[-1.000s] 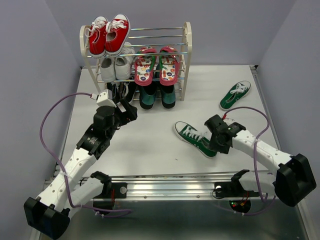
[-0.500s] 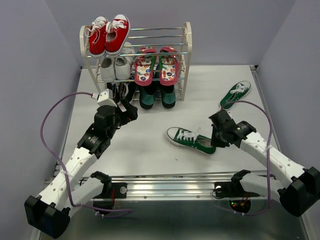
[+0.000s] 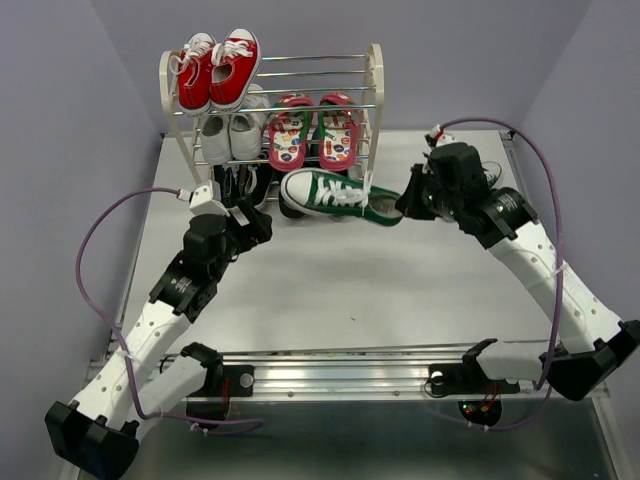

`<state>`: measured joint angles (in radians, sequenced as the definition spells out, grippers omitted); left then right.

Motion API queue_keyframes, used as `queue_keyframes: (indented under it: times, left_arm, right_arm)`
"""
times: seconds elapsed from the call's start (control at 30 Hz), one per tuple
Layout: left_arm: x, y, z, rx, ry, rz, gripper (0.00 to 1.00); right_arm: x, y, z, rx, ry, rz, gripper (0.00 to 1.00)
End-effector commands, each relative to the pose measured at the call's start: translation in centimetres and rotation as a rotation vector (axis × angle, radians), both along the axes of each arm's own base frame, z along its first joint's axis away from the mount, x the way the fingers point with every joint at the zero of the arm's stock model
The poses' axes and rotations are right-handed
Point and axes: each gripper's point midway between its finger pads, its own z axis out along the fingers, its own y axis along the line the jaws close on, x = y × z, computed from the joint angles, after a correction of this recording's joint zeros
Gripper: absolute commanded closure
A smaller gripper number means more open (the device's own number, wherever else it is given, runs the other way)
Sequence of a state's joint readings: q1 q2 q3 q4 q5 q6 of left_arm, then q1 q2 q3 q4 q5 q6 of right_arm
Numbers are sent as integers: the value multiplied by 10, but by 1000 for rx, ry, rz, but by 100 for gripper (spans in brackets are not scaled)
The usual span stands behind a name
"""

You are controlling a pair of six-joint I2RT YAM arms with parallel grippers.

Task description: Place and organize the shoes onto the shoe shelf

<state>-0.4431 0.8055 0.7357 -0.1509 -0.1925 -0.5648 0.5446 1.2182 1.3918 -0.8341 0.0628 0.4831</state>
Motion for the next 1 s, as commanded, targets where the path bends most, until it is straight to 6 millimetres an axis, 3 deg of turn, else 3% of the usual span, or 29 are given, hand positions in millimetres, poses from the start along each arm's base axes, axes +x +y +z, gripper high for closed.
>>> queue_keyframes:
  times: [0.0, 0.03, 0.07, 0.1, 0.17, 0.2, 0.3, 0.43, 0.53, 0.7, 0.8, 0.97]
  left_arm:
    - [-5, 8, 36, -38, -75, 33, 1]
    - [-7, 8, 38, -38, -80, 31, 1]
    - [-9, 11, 41, -42, -88, 39, 1]
    - [-10, 12, 42, -44, -91, 41, 1]
    - [-11, 13, 44, -50, -101, 44, 1]
    - [-11, 12, 45, -56, -105, 41, 1]
    - [-10, 9, 43, -58, -103, 32, 1]
    - [-7, 7, 38, -46, -82, 25, 1]
    - [-4, 5, 32, -37, -70, 21, 1]
    - [-5, 6, 33, -34, -71, 23, 1]
    - [-5, 7, 34, -33, -75, 26, 1]
    - [-4, 6, 33, -33, -75, 21, 1]
  right_arm:
    - [50, -4, 114, 165, -307, -200, 99]
    - [57, -5, 128, 190, -343, -230, 99]
    - [69, -2, 129, 194, -340, -262, 99]
    - [74, -4, 152, 242, -377, -304, 99]
    - [92, 2, 157, 284, -375, -362, 99]
    - [99, 4, 173, 334, -403, -382, 99]
    - [124, 14, 190, 408, -417, -442, 99]
    - [154, 17, 202, 524, -423, -585, 99]
    - [177, 30, 201, 635, -396, -644, 99]
    - [184, 41, 193, 742, -356, -661, 99]
    - [182, 42, 197, 796, -364, -659, 80]
    - [181, 32, 214, 818, -409, -691, 76]
